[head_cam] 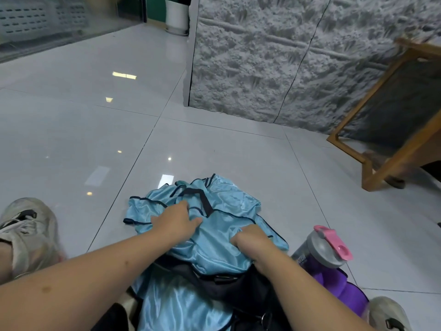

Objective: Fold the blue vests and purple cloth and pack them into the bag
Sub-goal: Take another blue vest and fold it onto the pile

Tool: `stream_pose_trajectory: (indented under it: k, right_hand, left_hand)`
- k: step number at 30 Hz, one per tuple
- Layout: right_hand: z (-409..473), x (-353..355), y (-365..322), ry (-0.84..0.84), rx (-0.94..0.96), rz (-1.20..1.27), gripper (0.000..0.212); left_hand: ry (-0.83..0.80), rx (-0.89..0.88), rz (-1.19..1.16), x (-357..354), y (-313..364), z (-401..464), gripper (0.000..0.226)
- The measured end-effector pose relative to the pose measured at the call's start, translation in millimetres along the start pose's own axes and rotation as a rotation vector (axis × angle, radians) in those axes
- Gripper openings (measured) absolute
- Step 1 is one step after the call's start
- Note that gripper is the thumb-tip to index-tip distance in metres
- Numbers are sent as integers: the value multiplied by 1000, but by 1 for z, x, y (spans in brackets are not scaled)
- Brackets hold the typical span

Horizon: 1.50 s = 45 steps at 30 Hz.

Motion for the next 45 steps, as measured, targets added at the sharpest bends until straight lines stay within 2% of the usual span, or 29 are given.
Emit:
stream_pose_trajectory:
  k: [3,4,6,8,10,11,13,14,17,20,22,24,26,27,29,31,35,37,39,41,43,45]
  right_hand:
    - [1,9,-6,85,88,-172,10]
    - [4,15,-9,148,133,-198,19]
    - [3,21,-25,205,285,-107,55]
    - [-15,7,-48,30,483,19,73]
    - [-27,-15,-54,-131,585,-127,68]
    - [-23,-19,-53,-96,621,-225,53]
    - [-16,-7,-58,111,639,-326,13]
    - [-11,5,-60,223,617,-305,12]
    - [-3,50,-52,478,439,-191,19]
    - [9,81,-32,587,295,-251,15]
    - [15,83,-23,572,240,-279,17]
    - [14,72,-29,549,287,-298,43]
    - [-2,49,-52,491,484,-315,71]
    - [-14,33,-67,422,609,-310,75]
    - [-35,-6,-86,226,773,-305,64]
    - [-43,-44,-87,80,805,-393,51]
    - [-30,-72,-71,71,641,-611,53]
    - [-20,-77,-59,57,577,-710,35]
    - [-13,-74,-52,68,552,-748,13]
    - [-6,-67,-46,65,537,-773,16]
    - [-7,-62,-43,8,531,-797,19]
    - [-9,-54,-41,-40,513,-788,29]
  left_hand:
    - [31,-112,-125,1,14,-5,30]
    - [28,-154,-171,1,22,-9,21]
    - [0,-202,-297,-2,39,-17,15]
    - [12,-211,-437,0,54,-18,13]
    - [29,-195,-577,8,62,-15,14]
    - [19,-185,-642,10,65,-13,17]
    - [-18,-169,-723,17,68,-9,12]
    - [-26,-163,-745,22,67,-8,8]
    - [70,-23,-748,34,37,10,22]
    - [220,179,-497,38,-30,28,22]
    - [176,262,-239,29,-68,33,24]
    - [58,292,-120,12,-86,32,39]
    - [-23,279,-163,-2,-85,30,57]
    - [-29,280,-226,-5,-82,29,59]
    - [-9,314,-351,-8,-83,30,49]
    - [0,353,-445,-11,-86,31,38]
    - [-4,402,-643,-13,-89,27,23]
    - [-26,488,-756,-18,-97,23,19]
    - [-17,579,-842,-24,-108,22,25]
    - [20,643,-882,-27,-117,22,38]
    - [-13,667,-876,-32,-117,19,47]
    - [-63,665,-844,-36,-112,16,39]
Point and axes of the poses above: each hand's wrist, its own z-axis towards the middle knuckle, its own x-axis out of the back of the hand, y = z × x, the point moved 10 cm from there along z, towards the middle knuckle, and after that the axes turned 13 degrees about y, right-handed, at the moved point
